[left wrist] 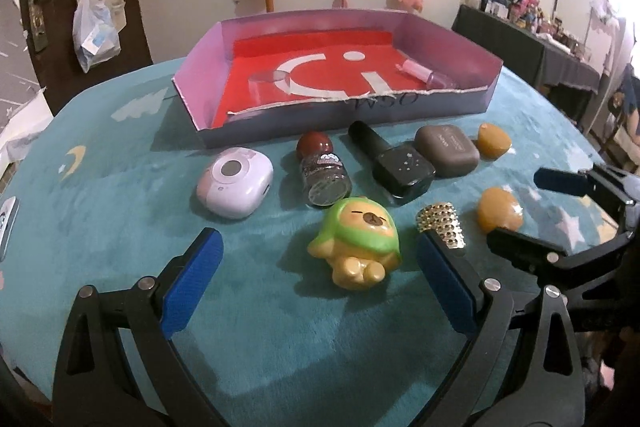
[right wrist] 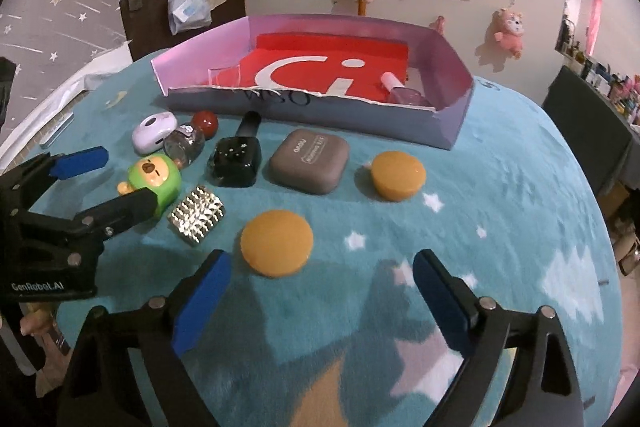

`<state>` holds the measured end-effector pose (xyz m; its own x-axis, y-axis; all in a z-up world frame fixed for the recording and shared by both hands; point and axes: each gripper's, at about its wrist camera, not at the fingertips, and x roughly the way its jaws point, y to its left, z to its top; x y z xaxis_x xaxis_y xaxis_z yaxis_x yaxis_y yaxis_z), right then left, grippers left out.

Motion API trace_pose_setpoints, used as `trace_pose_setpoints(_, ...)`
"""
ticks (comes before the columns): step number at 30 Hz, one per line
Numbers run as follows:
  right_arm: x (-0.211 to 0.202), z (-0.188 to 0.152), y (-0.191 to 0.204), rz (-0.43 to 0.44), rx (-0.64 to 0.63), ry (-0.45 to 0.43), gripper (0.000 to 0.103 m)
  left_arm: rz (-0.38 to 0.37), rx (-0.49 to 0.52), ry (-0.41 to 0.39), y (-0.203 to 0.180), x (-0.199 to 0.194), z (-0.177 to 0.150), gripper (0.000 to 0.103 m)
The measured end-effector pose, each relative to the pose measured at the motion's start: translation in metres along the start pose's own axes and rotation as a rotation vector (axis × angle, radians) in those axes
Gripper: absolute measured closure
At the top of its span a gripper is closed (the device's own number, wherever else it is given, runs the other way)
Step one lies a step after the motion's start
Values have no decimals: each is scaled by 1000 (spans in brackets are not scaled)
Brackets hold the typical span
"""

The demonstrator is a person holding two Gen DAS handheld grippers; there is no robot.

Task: Organize rigid objects
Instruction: 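Grasp the green-yellow figurine with the left tool while the right tool grasps an orange sponge, then lower the figurine into the box with the left tool while the right tool releases the sponge beside it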

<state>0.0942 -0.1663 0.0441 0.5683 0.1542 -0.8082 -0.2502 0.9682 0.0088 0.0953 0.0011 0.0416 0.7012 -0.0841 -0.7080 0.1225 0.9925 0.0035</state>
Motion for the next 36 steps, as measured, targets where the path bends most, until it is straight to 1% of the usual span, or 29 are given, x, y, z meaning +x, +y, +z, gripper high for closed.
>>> trace_pose_setpoints(2,4,4,2,3,-12,11,14,-7,2,7,0,3,2,8)
trace_pose_setpoints(4,8,7,4,16,-28,32,15,-15,5,18,1,5,3,15)
trace_pose_setpoints(6,10,8,6,28,-38,42,23,-21,7,28,1,8,5,17)
trace_pose_setpoints(7,12,8,7,29,-41,46,26,-23,9,33,1,9,6,23)
trace_pose_setpoints(9,13,9,7,37,-44,51,28,-46,17,47,0,12,7,32)
trace_pose_setpoints(10,13,9,7,40,-43,51,32,-58,19,53,-1,13,7,37)
trace_pose_setpoints(11,13,9,6,47,-43,51,35,-71,21,59,-2,13,7,40)
trace_pose_setpoints(12,13,10,6,55,-42,54,43,-98,24,66,-3,14,7,48)
trace_pose_setpoints(13,14,10,5,62,-42,54,46,-117,25,71,-5,15,7,56)
trace_pose_setpoints(14,13,10,6,68,-46,52,48,-136,23,77,-6,16,7,59)
trace_pose_setpoints(16,12,11,9,82,-67,52,63,-133,26,78,-8,15,8,60)
trace_pose_setpoints(18,10,12,13,81,-94,50,63,-137,28,66,-8,12,10,60)
trace_pose_setpoints(19,8,12,14,84,-96,47,63,-140,28,59,-8,10,11,63)
trace_pose_setpoints(20,5,14,15,91,-96,39,63,-143,28,54,-8,8,12,64)
trace_pose_setpoints(25,-1,19,13,88,-97,18,63,-137,29,56,-7,8,13,64)
trace_pose_setpoints(30,2,17,11,92,-88,32,63,-142,33,54,-7,3,9,64)
trace_pose_setpoints(36,1,16,11,91,-85,28,63,-151,28,49,-4,0,8,64)
